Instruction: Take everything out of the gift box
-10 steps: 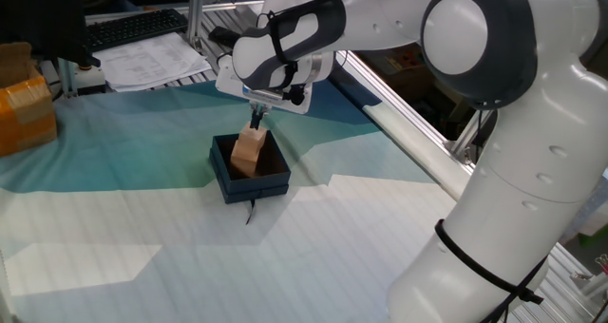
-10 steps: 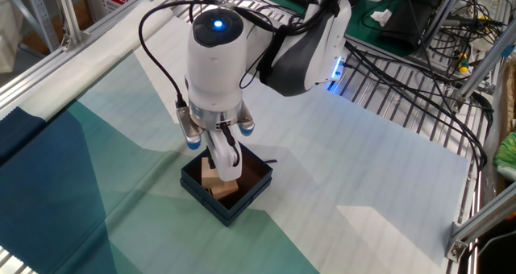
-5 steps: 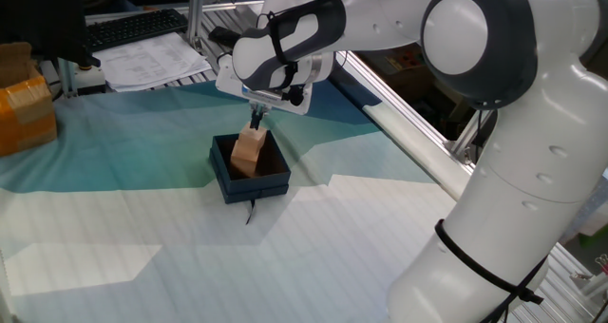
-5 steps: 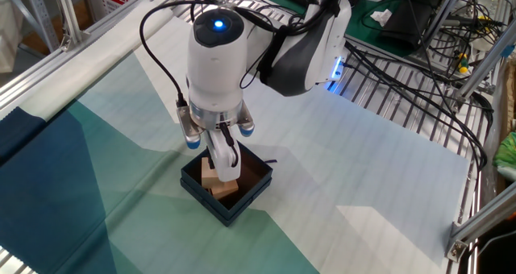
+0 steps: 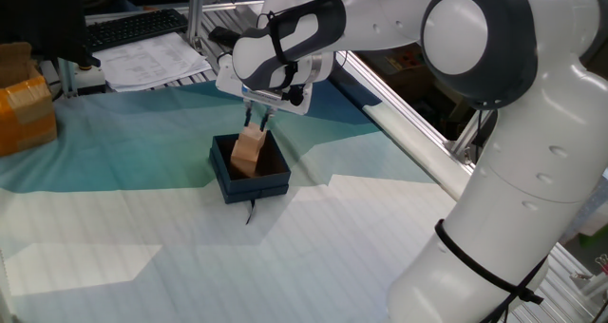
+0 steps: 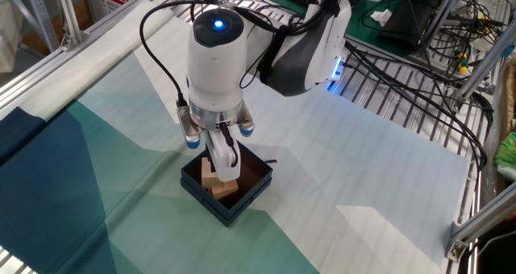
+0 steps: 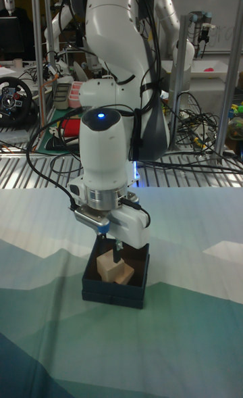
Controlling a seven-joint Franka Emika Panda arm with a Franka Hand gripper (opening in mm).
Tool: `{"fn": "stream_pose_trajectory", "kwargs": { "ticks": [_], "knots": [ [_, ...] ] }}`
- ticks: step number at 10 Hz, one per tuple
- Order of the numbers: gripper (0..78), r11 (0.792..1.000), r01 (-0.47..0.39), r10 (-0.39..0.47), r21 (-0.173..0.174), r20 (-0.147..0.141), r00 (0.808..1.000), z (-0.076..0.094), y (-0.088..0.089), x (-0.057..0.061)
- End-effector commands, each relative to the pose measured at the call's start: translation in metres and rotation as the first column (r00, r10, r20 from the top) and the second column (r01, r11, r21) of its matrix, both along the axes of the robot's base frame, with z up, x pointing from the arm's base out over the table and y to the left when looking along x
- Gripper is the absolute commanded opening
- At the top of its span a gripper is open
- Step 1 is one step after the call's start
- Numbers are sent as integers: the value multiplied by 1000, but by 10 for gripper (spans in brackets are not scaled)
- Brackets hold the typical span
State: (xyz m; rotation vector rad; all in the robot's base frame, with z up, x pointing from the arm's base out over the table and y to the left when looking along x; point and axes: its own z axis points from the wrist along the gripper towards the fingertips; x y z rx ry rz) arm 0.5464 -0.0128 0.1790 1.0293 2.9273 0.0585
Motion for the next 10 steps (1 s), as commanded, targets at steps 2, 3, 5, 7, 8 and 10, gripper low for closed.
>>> {"fn": "stream_pose_trajectory", "kwargs": {
  "ticks": [2,3,5,7,8,10],
  "knots": [
    [775,1000,6,-6,1,3,1000,2,0,1],
    [775,1000,6,-6,1,3,1000,2,0,1],
    [775,1000,6,-6,1,3,1000,2,0,1],
    [775,1000,6,-6,1,3,1000,2,0,1],
    [775,1000,6,-6,1,3,1000,2,0,1],
    [775,999,39,-39,6,2,999,-11,1,1]
  ]
}}
